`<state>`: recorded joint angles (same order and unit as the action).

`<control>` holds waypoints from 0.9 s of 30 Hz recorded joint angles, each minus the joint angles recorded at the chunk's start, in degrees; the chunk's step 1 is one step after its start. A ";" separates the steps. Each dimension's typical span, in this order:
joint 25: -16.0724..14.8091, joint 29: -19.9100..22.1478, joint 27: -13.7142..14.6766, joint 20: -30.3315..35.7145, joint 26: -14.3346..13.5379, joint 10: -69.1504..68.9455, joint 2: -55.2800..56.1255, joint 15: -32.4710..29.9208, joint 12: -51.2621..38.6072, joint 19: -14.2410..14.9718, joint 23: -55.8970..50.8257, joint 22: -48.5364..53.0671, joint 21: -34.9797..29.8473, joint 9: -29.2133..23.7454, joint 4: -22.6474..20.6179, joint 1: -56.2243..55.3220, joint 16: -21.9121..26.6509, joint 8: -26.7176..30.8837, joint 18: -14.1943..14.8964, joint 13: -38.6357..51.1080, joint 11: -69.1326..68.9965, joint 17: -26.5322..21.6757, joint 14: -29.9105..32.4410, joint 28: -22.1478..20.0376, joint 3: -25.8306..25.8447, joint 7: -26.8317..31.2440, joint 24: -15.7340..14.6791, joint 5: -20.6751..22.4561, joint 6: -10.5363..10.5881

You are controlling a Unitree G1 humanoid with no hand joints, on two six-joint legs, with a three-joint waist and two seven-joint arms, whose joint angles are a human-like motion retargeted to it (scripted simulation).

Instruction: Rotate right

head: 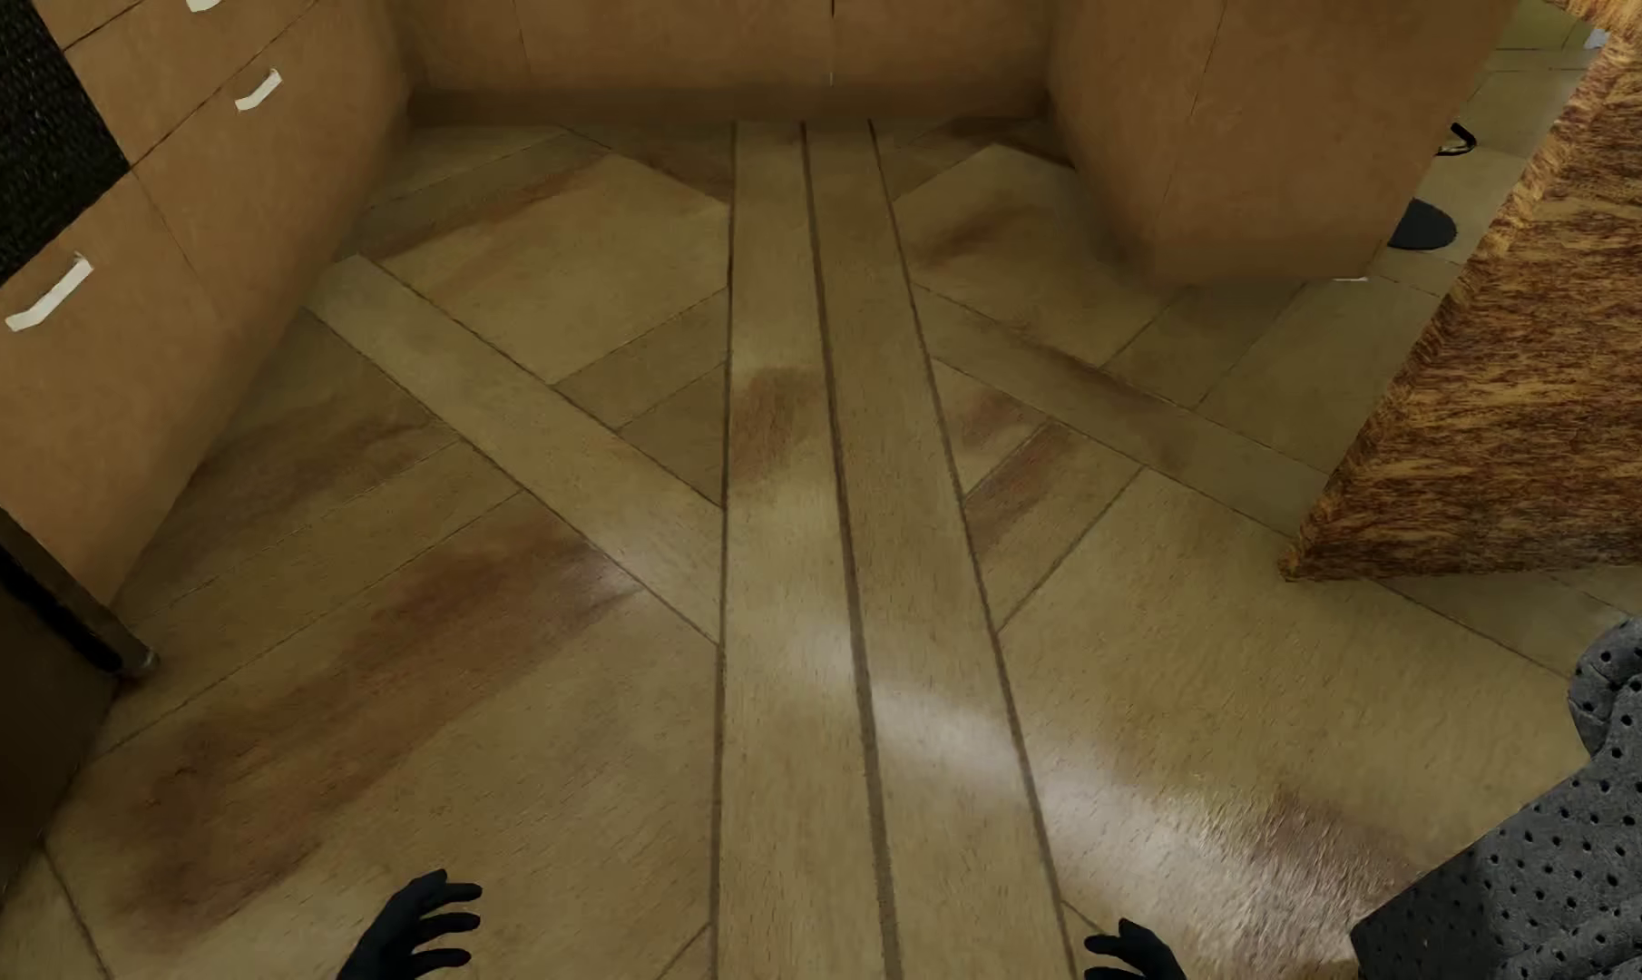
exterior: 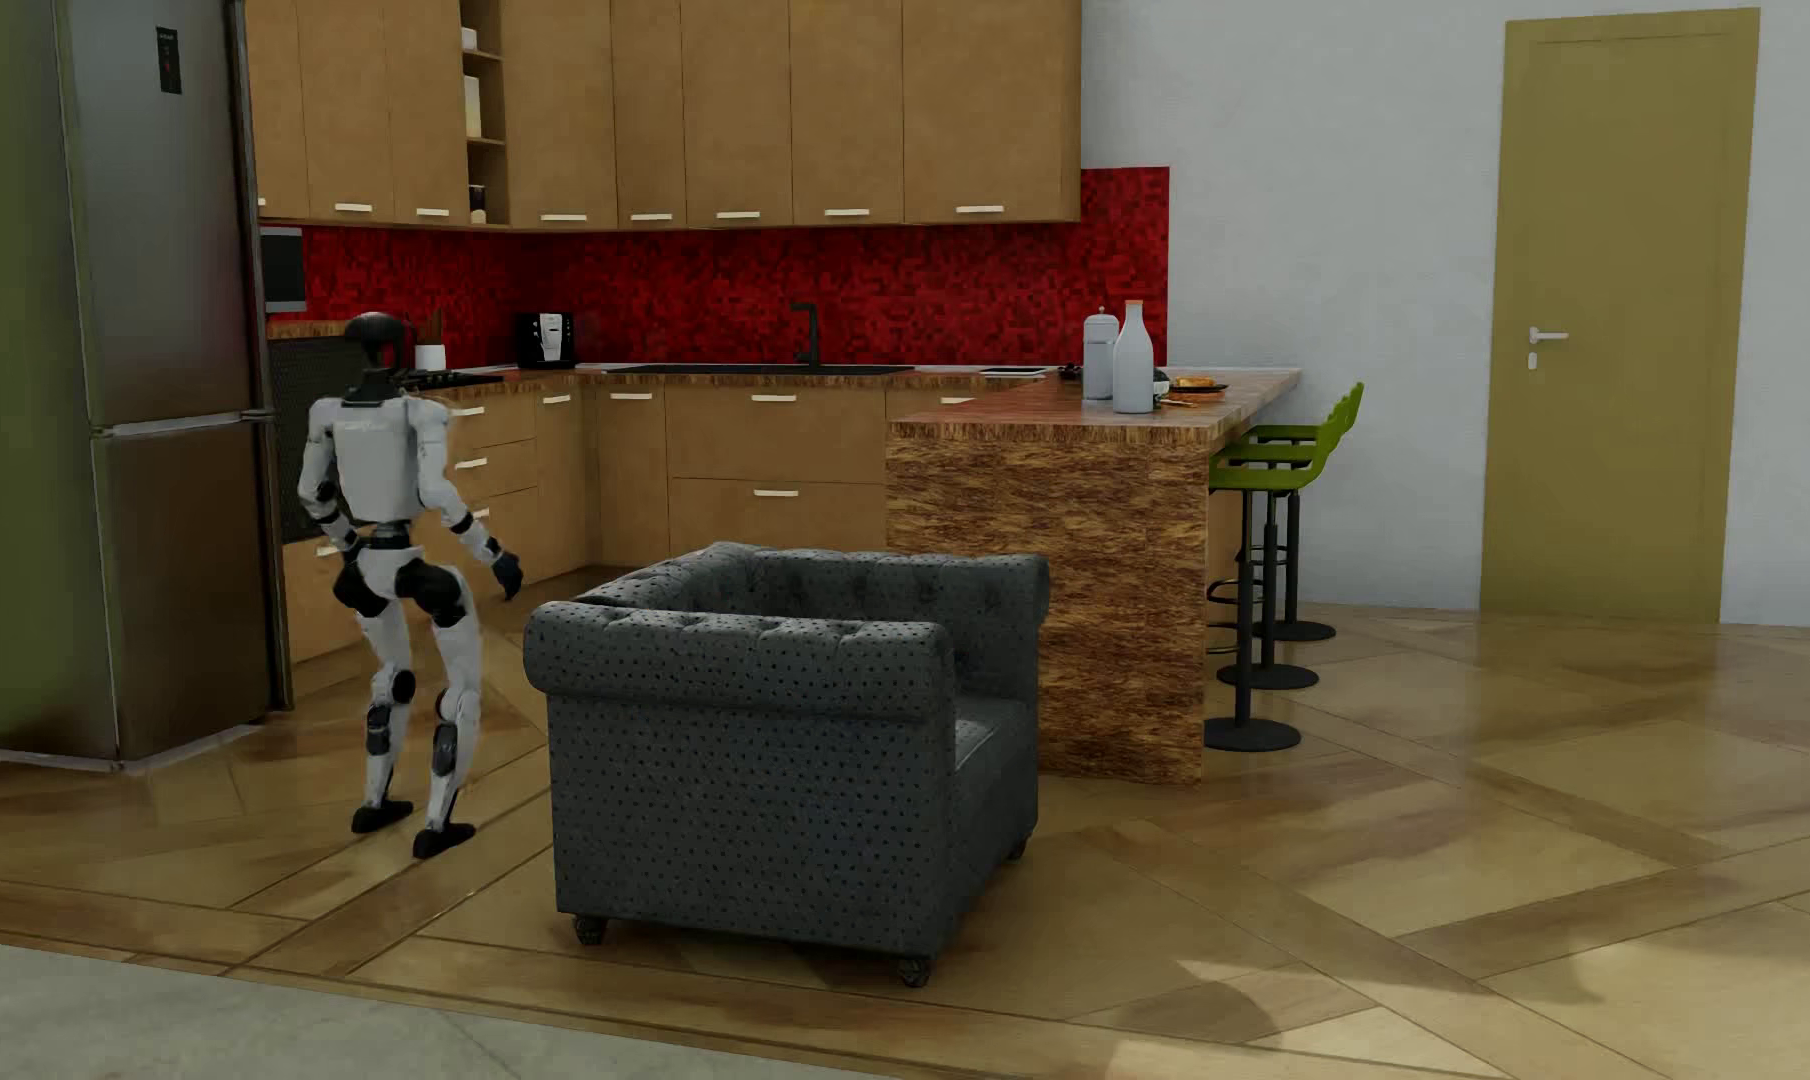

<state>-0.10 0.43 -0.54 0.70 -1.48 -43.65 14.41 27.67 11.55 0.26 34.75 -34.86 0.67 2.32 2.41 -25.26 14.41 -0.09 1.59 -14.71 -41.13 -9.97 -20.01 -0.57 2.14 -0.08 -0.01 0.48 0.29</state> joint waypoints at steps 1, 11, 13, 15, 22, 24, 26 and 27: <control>0.07 -0.46 -0.15 2.36 1.71 -1.67 2.56 0.63 0.78 0.24 2.35 -0.96 -1.03 0.77 0.35 -1.43 -2.44 0.71 2.23 -0.60 -3.25 1.77 -0.71 -1.17 3.10 -1.68 0.03 -0.81 -0.96; -1.30 -1.37 -7.98 5.25 3.01 -0.74 8.86 -4.79 0.18 2.75 2.61 0.83 -2.79 -2.28 1.21 -3.81 -4.32 2.76 -1.62 -0.44 -2.78 2.44 3.21 0.00 9.25 -2.93 5.03 -1.36 0.64; -0.50 -1.68 -6.58 4.05 5.31 -0.39 10.14 -0.25 -2.23 0.52 2.68 0.91 -4.06 -3.72 1.79 -2.83 -2.86 1.73 -1.58 0.69 -5.71 0.17 3.13 0.58 9.56 -5.15 4.39 -3.47 -1.60; 0.48 -2.08 -5.17 4.90 5.07 -1.48 10.07 -5.59 -1.55 3.68 4.01 2.19 -2.36 -3.67 2.75 -2.69 -4.79 1.68 -1.33 0.23 -4.14 -0.89 1.87 -0.15 9.18 -6.12 3.96 -3.97 -2.13; -3.68 -2.15 -6.81 2.95 2.40 0.61 7.15 -8.41 -2.18 4.10 2.60 1.56 -3.23 -4.19 4.65 1.45 -3.09 3.59 -0.50 0.90 1.53 2.37 0.13 2.46 12.55 -6.54 -0.04 -2.02 -1.10; -3.44 -2.36 -7.52 4.87 2.57 -0.55 7.28 -8.27 -3.38 4.16 3.00 2.12 -4.34 -4.54 4.07 1.37 -4.96 4.55 0.30 1.19 1.18 2.03 -1.01 3.05 11.24 -3.37 -0.10 -1.01 -0.96; -3.53 -2.46 -7.21 3.03 2.26 -0.54 7.52 -8.34 -0.25 4.11 1.55 2.67 -3.59 -4.33 4.73 2.13 -3.46 4.64 0.64 0.66 0.90 2.63 -1.56 3.22 13.17 -4.24 0.13 -1.08 -1.91; -3.13 -2.26 -7.01 3.32 3.11 -0.32 7.49 -8.52 0.13 4.06 2.61 2.11 -3.07 -3.96 5.00 2.45 -3.19 3.83 0.83 0.27 1.11 3.00 -1.65 3.12 13.83 -4.40 0.42 -1.55 -2.19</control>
<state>-3.23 -1.83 -7.54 4.03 1.63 -43.96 21.90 19.15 11.68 4.33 37.36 -32.75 -2.40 -1.64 7.41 -22.81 11.22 3.75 2.41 -14.44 -40.02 -6.97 -21.66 2.55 15.96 -4.48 0.41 -1.07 -1.89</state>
